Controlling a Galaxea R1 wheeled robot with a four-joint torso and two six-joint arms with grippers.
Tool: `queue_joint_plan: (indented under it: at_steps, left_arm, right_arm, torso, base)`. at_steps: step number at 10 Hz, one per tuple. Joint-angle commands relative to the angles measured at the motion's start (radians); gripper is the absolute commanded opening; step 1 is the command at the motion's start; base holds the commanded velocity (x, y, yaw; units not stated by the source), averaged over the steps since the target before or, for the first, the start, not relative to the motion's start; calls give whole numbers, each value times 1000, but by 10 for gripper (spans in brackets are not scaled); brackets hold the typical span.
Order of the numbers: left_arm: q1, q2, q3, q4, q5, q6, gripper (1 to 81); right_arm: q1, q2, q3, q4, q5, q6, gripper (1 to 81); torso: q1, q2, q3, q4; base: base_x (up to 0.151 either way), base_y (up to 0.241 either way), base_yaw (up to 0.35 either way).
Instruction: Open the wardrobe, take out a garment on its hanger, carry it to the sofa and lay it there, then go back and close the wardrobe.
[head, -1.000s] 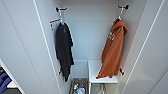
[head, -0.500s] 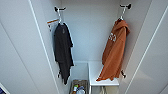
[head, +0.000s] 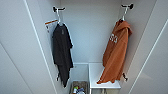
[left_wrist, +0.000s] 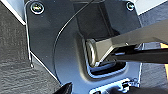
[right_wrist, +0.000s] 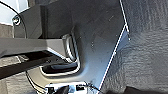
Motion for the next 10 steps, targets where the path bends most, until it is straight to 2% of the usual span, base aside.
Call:
queue_joint_plan:
  at_steps: [1,5,10]
  left_arm:
    - [-18,4,3,7,48,9,811]
    - [-18,7,3,7,48,9,811]
    - [-20,12,5,6,48,9,811]
  right_arm:
    - [23,-1,1,-6,-50,-9,811]
    - [30,-1,-1,-7,-50,-9,811]
    - [34,-3,-4,-7,-50,-10,811]
  torso:
    - [0,0,0,0]
    - [0,0,0,0]
    - [1,0,0,0]
  base:
    - [77,0,0]
    - [77,0,0]
    - [77,-84,0]
